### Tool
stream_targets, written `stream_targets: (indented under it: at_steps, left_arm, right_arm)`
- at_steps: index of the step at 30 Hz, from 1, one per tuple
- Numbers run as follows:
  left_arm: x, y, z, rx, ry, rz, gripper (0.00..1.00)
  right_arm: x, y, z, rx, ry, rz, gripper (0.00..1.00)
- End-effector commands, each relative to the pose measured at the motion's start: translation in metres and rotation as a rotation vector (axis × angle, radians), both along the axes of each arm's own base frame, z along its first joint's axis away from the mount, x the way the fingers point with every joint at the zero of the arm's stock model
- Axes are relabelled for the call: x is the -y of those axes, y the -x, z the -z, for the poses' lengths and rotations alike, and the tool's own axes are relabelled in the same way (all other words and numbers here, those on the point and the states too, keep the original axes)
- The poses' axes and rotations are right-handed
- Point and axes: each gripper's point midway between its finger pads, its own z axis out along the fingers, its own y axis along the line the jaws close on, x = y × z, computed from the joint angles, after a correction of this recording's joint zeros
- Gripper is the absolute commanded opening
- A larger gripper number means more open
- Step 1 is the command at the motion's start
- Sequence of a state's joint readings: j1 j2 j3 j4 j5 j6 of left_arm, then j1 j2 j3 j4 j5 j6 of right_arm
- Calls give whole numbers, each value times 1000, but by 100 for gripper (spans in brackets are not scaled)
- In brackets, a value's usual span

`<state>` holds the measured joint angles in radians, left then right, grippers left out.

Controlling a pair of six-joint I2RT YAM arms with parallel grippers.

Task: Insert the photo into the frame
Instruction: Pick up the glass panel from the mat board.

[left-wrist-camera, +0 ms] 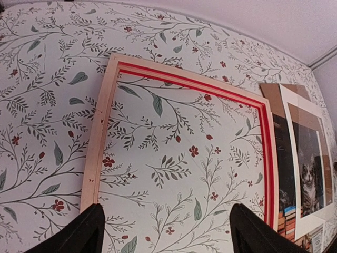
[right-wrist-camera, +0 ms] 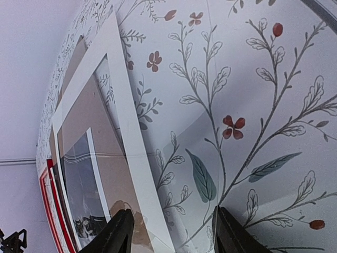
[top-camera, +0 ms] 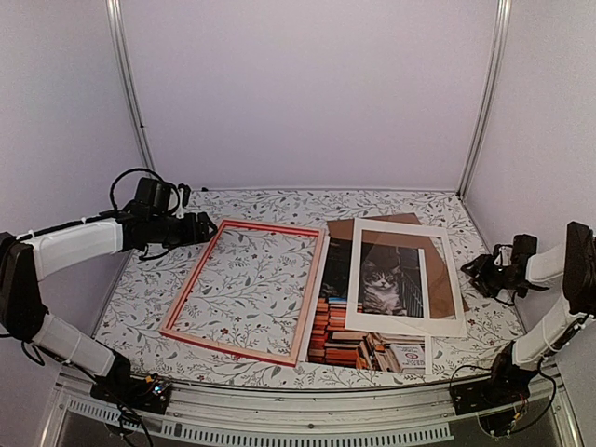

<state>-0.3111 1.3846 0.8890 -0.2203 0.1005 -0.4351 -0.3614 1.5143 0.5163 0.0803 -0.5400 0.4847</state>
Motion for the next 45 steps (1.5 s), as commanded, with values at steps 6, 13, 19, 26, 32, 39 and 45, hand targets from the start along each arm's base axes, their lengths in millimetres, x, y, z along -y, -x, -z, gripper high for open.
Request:
stream_targets:
  at_steps: [6,13,19,26,32,39,45]
  left_arm:
    - [4,0,-12,45,2,8,85]
    - [5,-1,-12,47,1,10,85]
    - [5,0,-13,45,-4,9,85]
    - [8,1,-16,52,-6,18,86]
    - [25,5,-32,91,65,100,93]
    - [53,7,-59,168,190,225,100]
    - [74,5,-81,226,256,301,100]
  right_arm:
    - [-15,-3,7,26,-160,-19,42]
    - [-22,-22,-9,132,-211,-99,15]
    - [-24,-30,-28,194,-220,-138,0]
    - [-28,-34,-58,247,-225,-180,0]
    - [-35,-36,-98,278,-216,-251,0]
    - [-80,-38,-176,360,-150,-432,0]
    - [-135,-35,-242,468,-152,-611,0]
